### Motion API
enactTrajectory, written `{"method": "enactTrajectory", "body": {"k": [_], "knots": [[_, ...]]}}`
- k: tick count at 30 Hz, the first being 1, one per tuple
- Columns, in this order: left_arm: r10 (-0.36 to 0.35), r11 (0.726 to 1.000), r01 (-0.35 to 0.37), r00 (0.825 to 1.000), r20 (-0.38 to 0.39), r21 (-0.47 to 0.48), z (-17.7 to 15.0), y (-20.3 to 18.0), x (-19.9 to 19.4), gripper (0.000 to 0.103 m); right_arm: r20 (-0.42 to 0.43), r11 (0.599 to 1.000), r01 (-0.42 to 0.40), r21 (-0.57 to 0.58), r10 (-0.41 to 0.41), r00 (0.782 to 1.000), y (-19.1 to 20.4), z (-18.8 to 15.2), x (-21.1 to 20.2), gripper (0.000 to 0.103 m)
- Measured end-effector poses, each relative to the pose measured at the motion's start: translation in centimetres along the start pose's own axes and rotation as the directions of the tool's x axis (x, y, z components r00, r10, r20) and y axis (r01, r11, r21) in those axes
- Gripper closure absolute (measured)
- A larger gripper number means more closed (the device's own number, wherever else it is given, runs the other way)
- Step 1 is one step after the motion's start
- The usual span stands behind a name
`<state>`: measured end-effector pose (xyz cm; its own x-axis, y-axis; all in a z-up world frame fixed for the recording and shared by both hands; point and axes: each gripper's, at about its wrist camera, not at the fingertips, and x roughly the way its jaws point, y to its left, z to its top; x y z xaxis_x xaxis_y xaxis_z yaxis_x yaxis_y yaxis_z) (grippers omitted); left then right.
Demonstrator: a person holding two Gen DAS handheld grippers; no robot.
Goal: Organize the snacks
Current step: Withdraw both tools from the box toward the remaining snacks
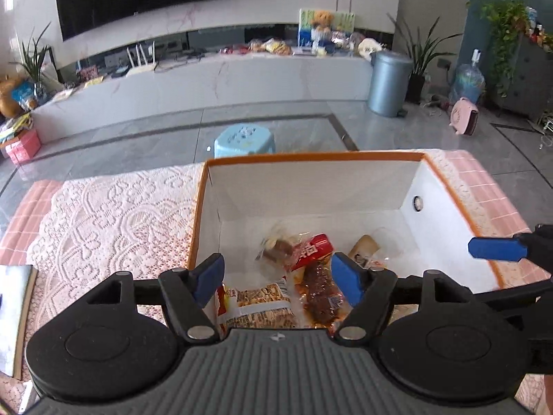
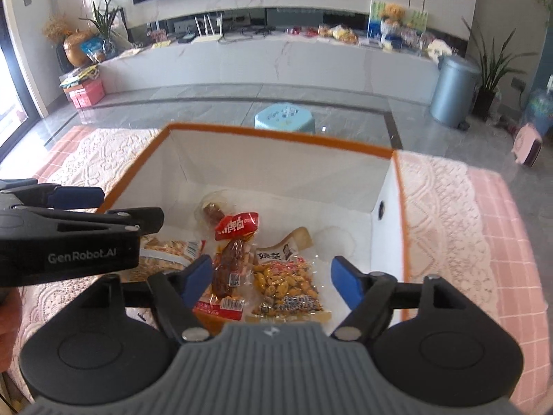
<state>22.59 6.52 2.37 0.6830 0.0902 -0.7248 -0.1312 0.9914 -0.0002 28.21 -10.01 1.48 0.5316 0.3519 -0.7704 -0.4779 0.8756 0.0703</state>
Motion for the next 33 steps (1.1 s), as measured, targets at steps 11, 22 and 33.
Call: {"method": "enactTrajectory", "body": {"k": [11,22,33], "knots": [[-0.065,0.998,0.063,0.990,0.129,0.013,-3.3,-1.5,-7.0,0.017,0.155,1.000,0.031,-0.004,-0.030,0.987,0.3,-4.7,-8.7,0.015],[-0.119,0.993,0.120,0.979,0.167,0.006,-8.8,-1.5,-9.8,0.015,0.221,0.995,0.044,0.094,-0.064,0.973,0.0,-12.6,-13.2,0.008],[-0.146,0.987,0.152,0.983,0.114,-0.047,-14.3,0.0,-8.0,0.015,0.214,0.983,0.139,0.122,-0.163,0.963,-1.0,-19.0,-12.1,0.007]]}}
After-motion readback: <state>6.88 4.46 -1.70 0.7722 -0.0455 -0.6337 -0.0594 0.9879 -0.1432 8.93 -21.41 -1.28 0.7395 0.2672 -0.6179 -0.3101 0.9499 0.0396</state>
